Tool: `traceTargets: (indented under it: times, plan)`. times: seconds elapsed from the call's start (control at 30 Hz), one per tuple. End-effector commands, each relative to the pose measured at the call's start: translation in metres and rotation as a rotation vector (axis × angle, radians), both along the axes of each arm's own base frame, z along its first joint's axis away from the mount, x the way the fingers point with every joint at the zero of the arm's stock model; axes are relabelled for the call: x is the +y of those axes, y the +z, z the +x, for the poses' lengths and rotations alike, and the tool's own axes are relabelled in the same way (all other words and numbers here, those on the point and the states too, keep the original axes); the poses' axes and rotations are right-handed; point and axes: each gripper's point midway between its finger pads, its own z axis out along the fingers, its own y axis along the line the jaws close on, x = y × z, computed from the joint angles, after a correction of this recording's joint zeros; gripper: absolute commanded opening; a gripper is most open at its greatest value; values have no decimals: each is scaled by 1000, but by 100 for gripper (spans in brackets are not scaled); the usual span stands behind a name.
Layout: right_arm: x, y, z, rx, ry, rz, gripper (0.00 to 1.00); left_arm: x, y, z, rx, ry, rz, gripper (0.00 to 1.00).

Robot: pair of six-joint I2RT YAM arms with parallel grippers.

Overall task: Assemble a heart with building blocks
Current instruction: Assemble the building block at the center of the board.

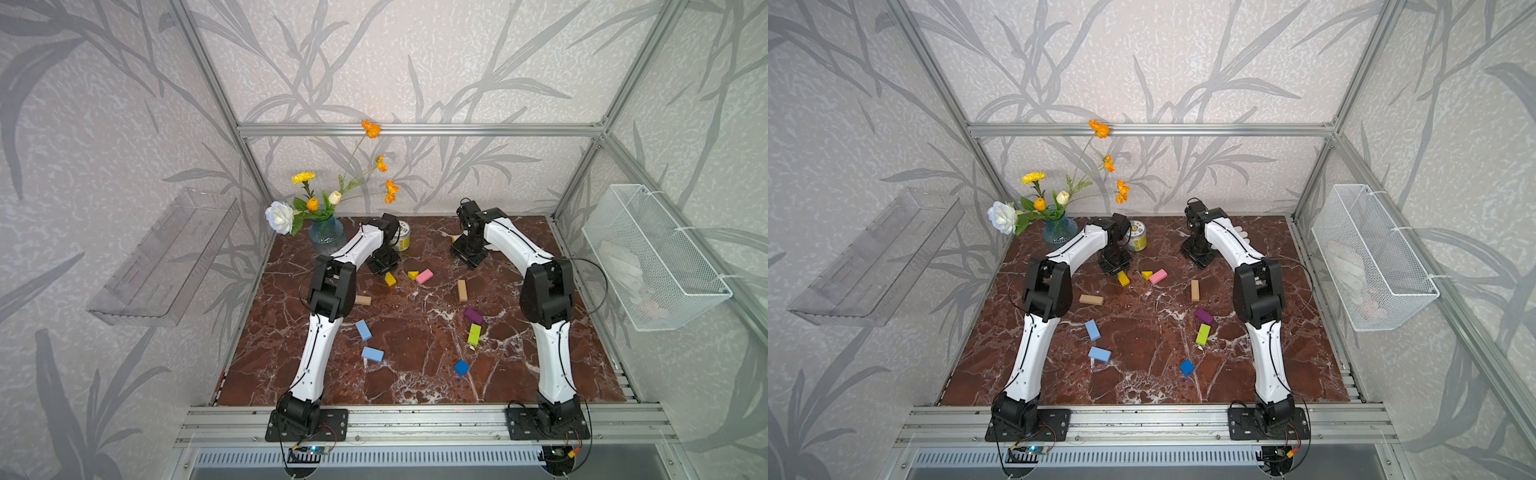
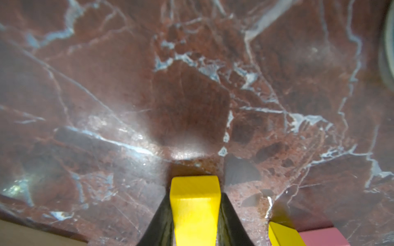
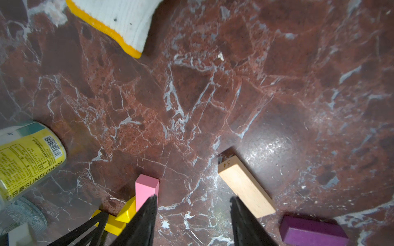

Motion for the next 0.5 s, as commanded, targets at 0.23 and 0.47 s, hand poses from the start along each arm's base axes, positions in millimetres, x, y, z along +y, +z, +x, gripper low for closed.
traceTargets:
  times: [0.23, 0.47]
  plan:
    - [-5, 26, -6, -55, 6, 18, 56, -18, -53, -28, 129, 37, 0, 26]
    - [-6, 28, -8, -57, 12, 21, 56, -29, -57, -31, 130, 42, -9, 26]
